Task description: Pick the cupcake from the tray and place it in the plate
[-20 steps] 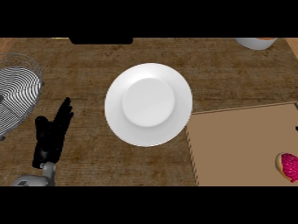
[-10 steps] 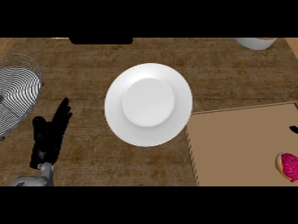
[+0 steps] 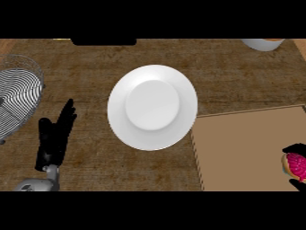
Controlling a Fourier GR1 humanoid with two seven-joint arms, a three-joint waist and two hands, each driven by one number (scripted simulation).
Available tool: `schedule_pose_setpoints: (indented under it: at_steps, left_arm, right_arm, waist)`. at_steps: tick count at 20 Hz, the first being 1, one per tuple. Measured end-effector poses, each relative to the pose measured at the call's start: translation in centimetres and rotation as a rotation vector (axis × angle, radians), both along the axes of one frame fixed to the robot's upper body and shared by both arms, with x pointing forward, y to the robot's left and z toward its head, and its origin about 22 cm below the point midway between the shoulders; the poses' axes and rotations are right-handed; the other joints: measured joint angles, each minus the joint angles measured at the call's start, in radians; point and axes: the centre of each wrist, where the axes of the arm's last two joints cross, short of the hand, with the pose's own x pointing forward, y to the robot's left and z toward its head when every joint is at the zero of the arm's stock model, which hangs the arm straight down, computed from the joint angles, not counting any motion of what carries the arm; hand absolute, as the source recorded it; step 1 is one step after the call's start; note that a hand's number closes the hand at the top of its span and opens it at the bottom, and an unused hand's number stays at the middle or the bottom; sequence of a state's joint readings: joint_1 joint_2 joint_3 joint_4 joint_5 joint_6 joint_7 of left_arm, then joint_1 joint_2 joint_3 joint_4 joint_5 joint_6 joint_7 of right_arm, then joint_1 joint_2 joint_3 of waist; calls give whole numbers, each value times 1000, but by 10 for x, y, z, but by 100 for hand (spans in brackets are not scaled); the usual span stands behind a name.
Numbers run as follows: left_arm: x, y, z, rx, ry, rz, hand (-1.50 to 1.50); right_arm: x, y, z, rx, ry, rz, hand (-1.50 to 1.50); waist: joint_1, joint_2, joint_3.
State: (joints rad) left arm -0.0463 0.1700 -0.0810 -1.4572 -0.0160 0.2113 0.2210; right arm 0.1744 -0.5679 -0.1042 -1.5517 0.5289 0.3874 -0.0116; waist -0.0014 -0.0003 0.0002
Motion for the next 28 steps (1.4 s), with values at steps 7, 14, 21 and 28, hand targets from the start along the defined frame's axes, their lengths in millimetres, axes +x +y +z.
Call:
schedule_pose_setpoints:
  at_steps: [7, 14, 21, 28]
  left_arm:
    - [0, 8, 2, -2, 3, 1, 0]
    - [-2, 1, 0, 1, 4, -5, 0]
    - [7, -16, 8, 3, -21, -93, 0]
    - [13, -28, 10, 9, -18, -149, 0]
  right_arm:
    - [3, -3, -4, -48, -80, 14, 150]
    - [15, 26, 2, -151, -259, -124, 150]
    - [64, 128, 10, -167, -380, -294, 150]
    - [104, 215, 52, -237, -573, -471, 150]
  waist:
    - [0, 0, 0]
    - [7, 0, -2]
    - [118, 20, -11]
    - [162, 18, -16]
